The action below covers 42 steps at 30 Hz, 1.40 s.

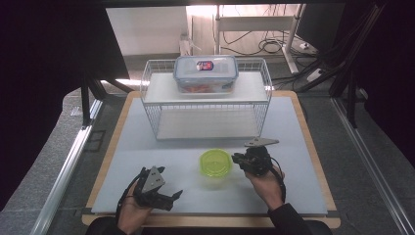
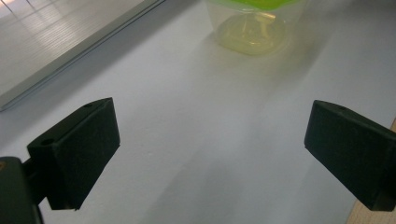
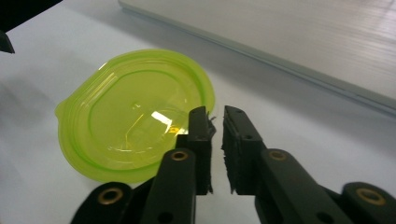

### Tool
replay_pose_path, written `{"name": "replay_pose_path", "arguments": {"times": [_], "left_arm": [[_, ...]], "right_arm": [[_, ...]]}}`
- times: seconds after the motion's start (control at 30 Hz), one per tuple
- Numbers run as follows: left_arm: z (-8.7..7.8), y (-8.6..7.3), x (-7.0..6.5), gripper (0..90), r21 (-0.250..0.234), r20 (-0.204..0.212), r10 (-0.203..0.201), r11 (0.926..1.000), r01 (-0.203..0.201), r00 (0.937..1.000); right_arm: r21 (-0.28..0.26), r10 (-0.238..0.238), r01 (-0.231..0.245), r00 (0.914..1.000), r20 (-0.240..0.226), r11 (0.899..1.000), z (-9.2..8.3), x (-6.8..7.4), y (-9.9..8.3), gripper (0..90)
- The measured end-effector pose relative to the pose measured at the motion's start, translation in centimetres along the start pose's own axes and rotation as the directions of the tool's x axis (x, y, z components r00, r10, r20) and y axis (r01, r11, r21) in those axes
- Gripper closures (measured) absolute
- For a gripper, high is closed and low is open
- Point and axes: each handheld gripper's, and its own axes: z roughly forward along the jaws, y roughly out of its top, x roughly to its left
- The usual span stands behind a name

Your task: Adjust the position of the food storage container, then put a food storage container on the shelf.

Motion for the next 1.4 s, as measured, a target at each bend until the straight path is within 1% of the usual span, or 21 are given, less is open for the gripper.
{"name": "replay_pose_path", "arguments": {"times": [0.17,0.3,0.4,0.47,0.57,0.77,0.87,0.9,1.03,1.1,1.13,1.17,1.2,1.23,1.4], "left_arm": [[0.0,0.0,0.0,3.9,0.003,0.004,-0.005,1.0,0.005,1.0],[0.0,0.0,0.0,4.0,0.007,0.005,-0.005,1.0,0.005,1.0],[0.1,0.0,0.0,4.0,0.009,0.004,-0.004,0.9999,0.004,1.0],[0.1,0.0,0.0,4.0,0.011,0.003,-0.004,0.9999,0.004,1.0],[0.1,0.0,0.0,4.0,0.011,0.004,-0.004,0.9999,0.004,1.0],[0.1,0.0,0.0,4.0,0.011,0.003,-0.001,0.9999,0.001,1.0],[0.1,0.0,-0.1,3.9,0.012,0.003,0.001,0.9999,-0.001,1.0],[0.1,0.0,-0.1,3.9,0.012,0.003,0.001,0.9999,-0.001,1.0],[0.1,0.0,0.0,3.9,0.011,0.002,0.0,0.9999,0.0,1.0],[0.1,0.0,0.0,3.9,0.008,0.002,-0.001,1.0,0.001,1.0],[0.1,0.0,0.0,3.9,0.009,0.003,0.0,1.0,0.0,1.0],[0.1,0.0,0.0,3.9,0.01,0.002,0.001,1.0,-0.001,1.0],[0.1,0.0,0.0,3.9,0.011,0.003,0.002,0.9999,-0.002,1.0],[0.1,0.0,-0.1,4.0,0.011,0.003,0.002,0.9999,-0.002,1.0],[0.1,0.0,0.0,3.9,0.011,0.002,0.003,0.9999,-0.003,1.0]], "right_arm": [[-0.019,-0.006,0.006,0.9999,0.013,1.0,-0.8,-0.3,-0.4,63.8],[-0.018,-0.016,0.017,0.9996,0.023,1.0,-1.4,-0.7,-1.0,47.2],[-0.021,-0.018,0.018,0.9995,0.026,1.0,-1.7,-1.1,-1.3,37.5],[-0.028,-0.022,0.023,0.9992,0.033,0.999,-1.9,-1.2,-1.6,32.7],[-0.029,-0.031,0.032,0.999,0.032,0.999,-2.0,-1.4,-1.9,27.2],[-0.012,-0.029,0.029,0.9989,0.037,0.999,-2.1,-1.6,-2.8,25.9],[-0.013,-0.02,0.021,0.9994,0.027,1.0,-2.2,-1.6,-2.9,26.1],[-0.016,-0.014,0.014,0.9997,0.018,1.0,-2.3,-1.6,-2.9,26.5],[-0.014,0.008,-0.007,0.9999,0.011,1.0,-2.6,-1.5,-2.7,26.9],[-0.003,0.036,-0.036,0.9993,0.01,0.999,-2.6,-1.5,-2.6,27.6],[0.001,0.047,-0.047,0.9989,0.006,0.999,-2.5,-1.5,-2.6,27.6],[0.008,0.049,-0.048,0.9987,-0.014,0.999,-2.5,-1.5,-2.5,27.4],[0.01,0.052,-0.051,0.9985,-0.02,0.999,-2.5,-1.4,-2.5,27.5],[0.006,0.054,-0.054,0.9983,-0.019,0.999,-2.5,-1.3,-2.4,27.6],[-0.016,0.07,-0.071,0.9963,-0.049,0.997,-2.0,-0.8,-1.8,32.6]]}}
